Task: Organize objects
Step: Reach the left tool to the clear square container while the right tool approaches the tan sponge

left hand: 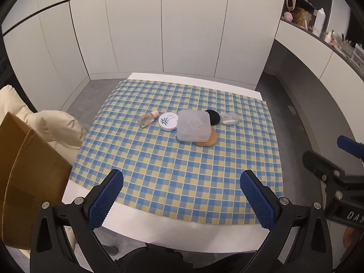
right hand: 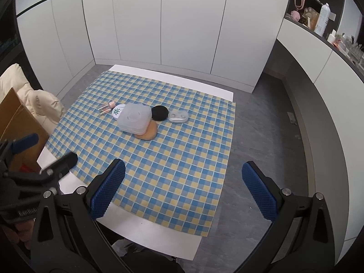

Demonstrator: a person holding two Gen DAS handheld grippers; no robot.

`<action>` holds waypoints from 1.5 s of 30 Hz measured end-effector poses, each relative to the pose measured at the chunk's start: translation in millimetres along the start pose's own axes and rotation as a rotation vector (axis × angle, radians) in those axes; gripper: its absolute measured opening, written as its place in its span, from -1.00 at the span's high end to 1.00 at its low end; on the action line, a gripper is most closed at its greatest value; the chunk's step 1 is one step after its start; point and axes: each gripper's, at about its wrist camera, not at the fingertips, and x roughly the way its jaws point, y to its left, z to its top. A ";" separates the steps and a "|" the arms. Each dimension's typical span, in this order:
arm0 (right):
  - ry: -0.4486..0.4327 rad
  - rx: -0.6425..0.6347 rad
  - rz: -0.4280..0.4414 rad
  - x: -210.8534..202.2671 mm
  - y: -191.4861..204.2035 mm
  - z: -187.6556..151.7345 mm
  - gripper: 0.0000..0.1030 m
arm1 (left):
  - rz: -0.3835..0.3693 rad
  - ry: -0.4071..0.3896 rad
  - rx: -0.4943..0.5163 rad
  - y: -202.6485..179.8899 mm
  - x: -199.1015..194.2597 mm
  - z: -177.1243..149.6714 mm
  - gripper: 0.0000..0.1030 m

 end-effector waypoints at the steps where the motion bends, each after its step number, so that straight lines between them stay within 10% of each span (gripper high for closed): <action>1: 0.004 0.006 0.004 2.4 -2.1 -0.2 -1.00 | 0.002 -0.002 -0.013 0.0 0.7 -0.6 -0.99; 19: 0.116 0.066 0.013 99.7 -21.6 11.4 -0.99 | -0.045 0.057 -0.018 -8.4 80.6 39.9 -0.97; 32: 0.183 0.080 -0.032 182.8 -33.9 21.9 -0.35 | -0.035 0.160 0.036 -24.2 189.5 46.9 -0.91; 45: 0.218 0.052 -0.007 233.7 -16.2 25.0 -0.24 | -0.042 0.195 -0.001 -25.3 247.4 51.3 -0.55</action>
